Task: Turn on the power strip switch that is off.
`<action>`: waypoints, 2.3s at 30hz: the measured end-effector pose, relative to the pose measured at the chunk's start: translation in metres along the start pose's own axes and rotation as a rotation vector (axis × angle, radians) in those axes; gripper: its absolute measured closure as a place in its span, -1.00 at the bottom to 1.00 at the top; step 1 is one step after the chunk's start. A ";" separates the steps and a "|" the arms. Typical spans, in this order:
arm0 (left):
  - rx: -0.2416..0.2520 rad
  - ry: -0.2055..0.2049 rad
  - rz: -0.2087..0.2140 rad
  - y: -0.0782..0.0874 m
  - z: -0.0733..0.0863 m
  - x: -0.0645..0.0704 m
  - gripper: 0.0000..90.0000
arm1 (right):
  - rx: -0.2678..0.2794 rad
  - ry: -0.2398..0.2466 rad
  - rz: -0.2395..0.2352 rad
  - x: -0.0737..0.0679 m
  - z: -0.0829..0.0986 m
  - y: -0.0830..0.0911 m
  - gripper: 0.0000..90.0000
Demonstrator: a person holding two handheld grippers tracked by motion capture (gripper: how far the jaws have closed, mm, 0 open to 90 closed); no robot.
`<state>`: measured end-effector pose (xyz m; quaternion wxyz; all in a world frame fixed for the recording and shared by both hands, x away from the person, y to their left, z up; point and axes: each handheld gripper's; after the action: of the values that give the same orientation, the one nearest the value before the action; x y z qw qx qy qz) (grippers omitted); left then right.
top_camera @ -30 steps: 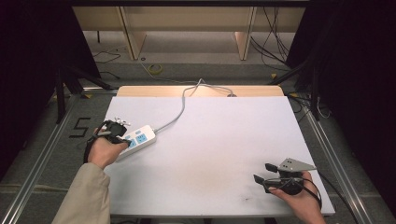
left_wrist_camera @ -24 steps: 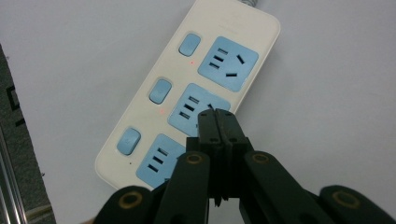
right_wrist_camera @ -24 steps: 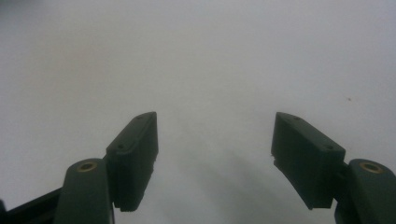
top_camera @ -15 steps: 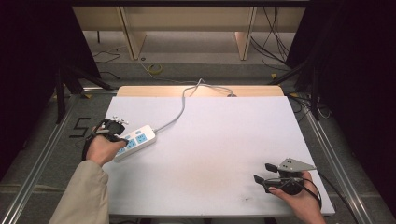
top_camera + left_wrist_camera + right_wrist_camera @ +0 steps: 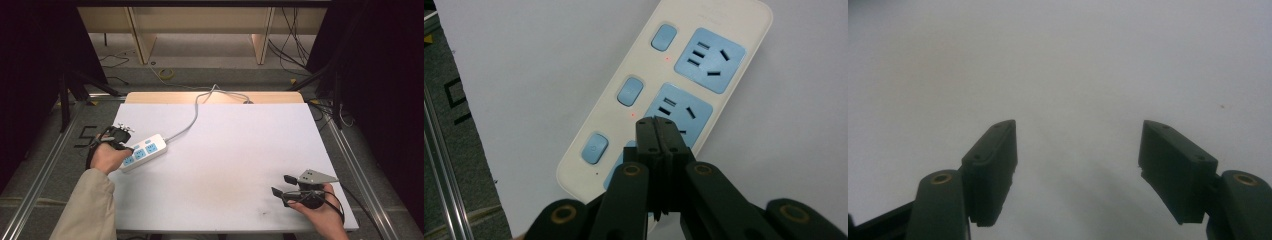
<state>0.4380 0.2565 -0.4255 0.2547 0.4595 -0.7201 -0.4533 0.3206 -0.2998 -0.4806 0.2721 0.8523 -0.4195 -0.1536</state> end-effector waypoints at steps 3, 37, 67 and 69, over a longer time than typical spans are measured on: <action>-0.006 -0.005 -0.006 -0.001 0.000 -0.003 1.00 | 0.000 0.000 0.000 0.000 0.000 0.000 -0.27; -0.039 -0.049 -0.027 -0.012 -0.002 -0.028 1.00 | 0.001 0.003 0.000 0.000 0.000 0.000 -0.28; -0.068 -0.083 -0.032 -0.018 -0.003 -0.029 1.00 | 0.000 0.003 0.000 0.000 0.000 0.000 -0.27; -0.071 -0.086 -0.032 -0.018 -0.004 -0.028 1.00 | -0.002 0.003 0.000 0.000 0.000 0.000 -0.27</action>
<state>0.4616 0.2771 -0.4386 0.2324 0.4416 -0.7066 -0.5017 0.3205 -0.2995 -0.4810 0.2738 0.8521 -0.4190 -0.1527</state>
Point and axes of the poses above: each handheld gripper's, and its own axes: y roughly backward along the jaws, z roughly out of its underside, x roughly to its right, and after that the axes turned 4 degrees about z, right-handed
